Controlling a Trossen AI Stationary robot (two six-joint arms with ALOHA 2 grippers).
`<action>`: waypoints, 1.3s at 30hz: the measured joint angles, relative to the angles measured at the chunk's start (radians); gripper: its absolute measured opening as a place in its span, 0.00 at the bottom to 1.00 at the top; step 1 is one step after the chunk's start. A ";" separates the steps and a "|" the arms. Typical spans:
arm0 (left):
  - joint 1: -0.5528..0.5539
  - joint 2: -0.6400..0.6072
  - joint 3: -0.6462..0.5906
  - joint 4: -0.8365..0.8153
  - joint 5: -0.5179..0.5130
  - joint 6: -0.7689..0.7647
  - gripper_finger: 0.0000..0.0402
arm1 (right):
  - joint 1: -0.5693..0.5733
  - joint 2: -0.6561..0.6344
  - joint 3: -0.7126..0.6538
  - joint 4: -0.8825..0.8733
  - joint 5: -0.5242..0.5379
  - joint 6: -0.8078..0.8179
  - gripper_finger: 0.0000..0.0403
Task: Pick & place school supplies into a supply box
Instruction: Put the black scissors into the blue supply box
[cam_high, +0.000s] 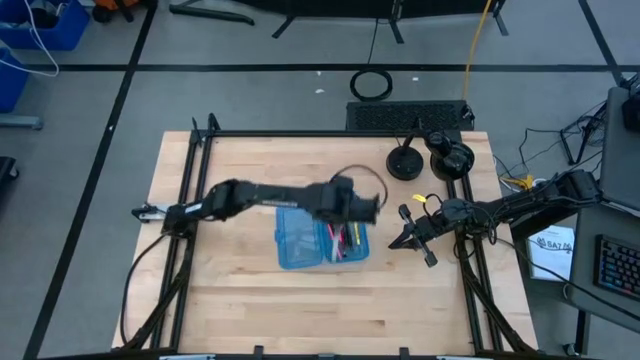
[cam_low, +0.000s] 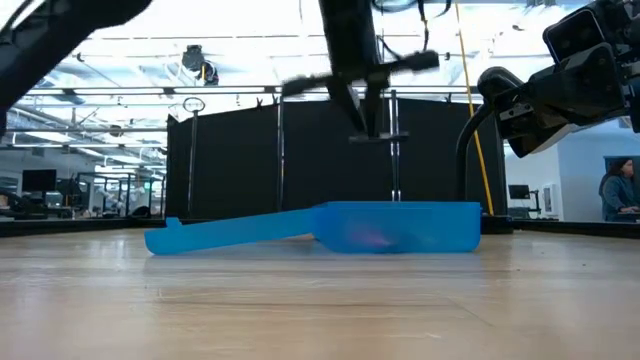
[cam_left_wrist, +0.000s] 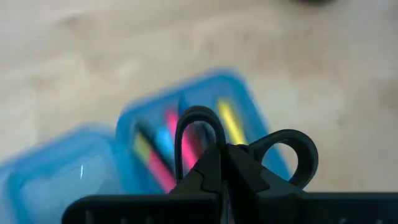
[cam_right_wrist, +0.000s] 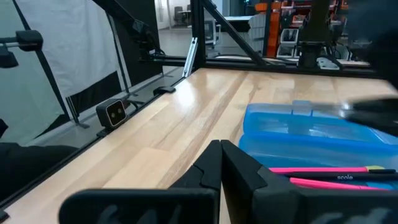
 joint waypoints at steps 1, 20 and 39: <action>0.023 0.001 -0.005 0.027 0.000 0.023 0.02 | 0.000 0.000 0.000 0.000 0.000 0.000 0.00; 0.074 0.057 -0.182 0.190 0.064 -0.112 0.02 | 0.000 0.002 0.000 -0.049 0.000 -0.002 0.00; 0.144 0.055 -0.237 0.208 0.107 -0.109 0.03 | 0.000 0.001 0.000 -0.042 -0.001 0.014 0.00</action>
